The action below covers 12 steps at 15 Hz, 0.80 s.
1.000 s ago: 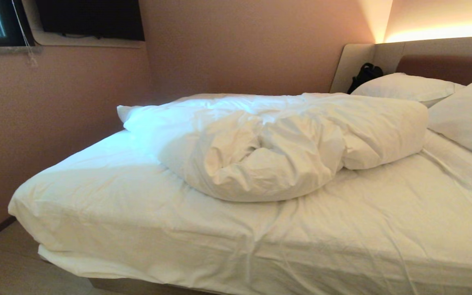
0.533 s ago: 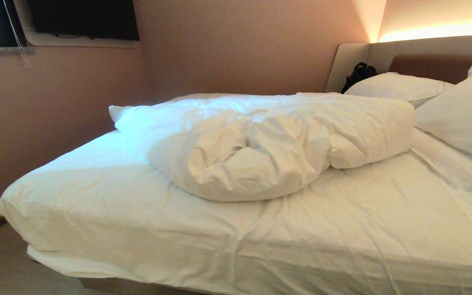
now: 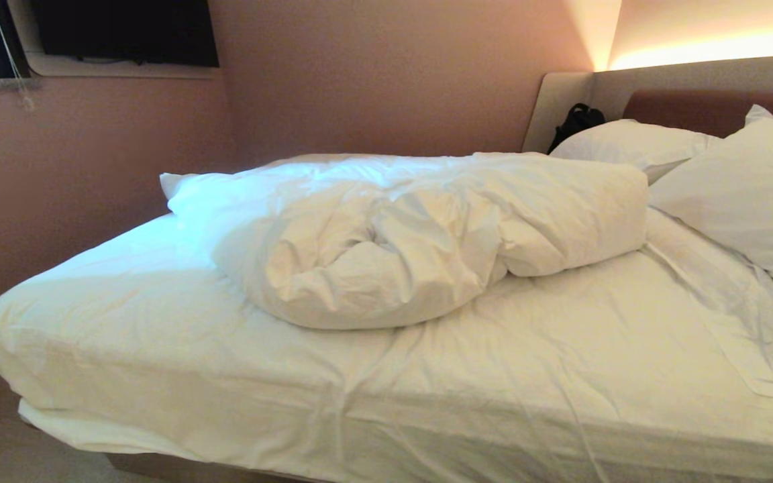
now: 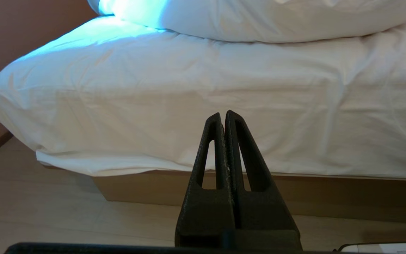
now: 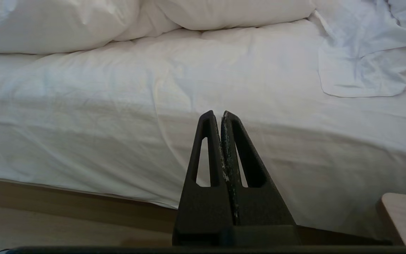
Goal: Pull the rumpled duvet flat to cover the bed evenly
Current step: Hold the folded corner of the quilt
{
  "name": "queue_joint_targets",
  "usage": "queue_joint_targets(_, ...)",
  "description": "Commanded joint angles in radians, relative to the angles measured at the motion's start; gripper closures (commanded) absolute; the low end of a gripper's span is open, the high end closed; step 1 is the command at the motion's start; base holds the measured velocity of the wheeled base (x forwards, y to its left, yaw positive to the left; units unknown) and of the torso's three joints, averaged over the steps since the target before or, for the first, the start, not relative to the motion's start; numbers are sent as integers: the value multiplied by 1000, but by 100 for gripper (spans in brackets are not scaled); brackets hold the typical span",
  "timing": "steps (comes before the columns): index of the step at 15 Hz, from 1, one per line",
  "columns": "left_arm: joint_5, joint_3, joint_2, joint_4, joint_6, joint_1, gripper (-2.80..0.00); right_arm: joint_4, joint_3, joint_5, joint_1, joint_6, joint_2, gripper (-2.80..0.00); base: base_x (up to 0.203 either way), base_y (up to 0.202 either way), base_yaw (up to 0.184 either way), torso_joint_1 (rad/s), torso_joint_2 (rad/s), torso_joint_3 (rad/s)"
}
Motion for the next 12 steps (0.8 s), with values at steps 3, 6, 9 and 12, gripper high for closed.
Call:
queue_joint_targets(3, -3, 1, 0, -5, -13, 1, 0, 2, 0, 0, 1, 0, 1, 0, 0, 0, 0, 0, 0, 0)
queue_joint_targets(6, 4, 2, 0, -9, -83, 0, 0, 0, 0, 1, 1, 0, 1, 0, 0, 0, 0, 0, 0, 0)
queue_joint_targets(9, 4, 2, 0, -9, -84, 1, 0, 2, 0, 0, 1, 0, 1, 0, 0, 0, 0, 0, 0, 0)
queue_joint_targets(12, 4, 1, 0, -8, -84, 0, 0, 2, 0, 1, 1, 0, 1, 0, 0, 0, 0, 0, 0, 0)
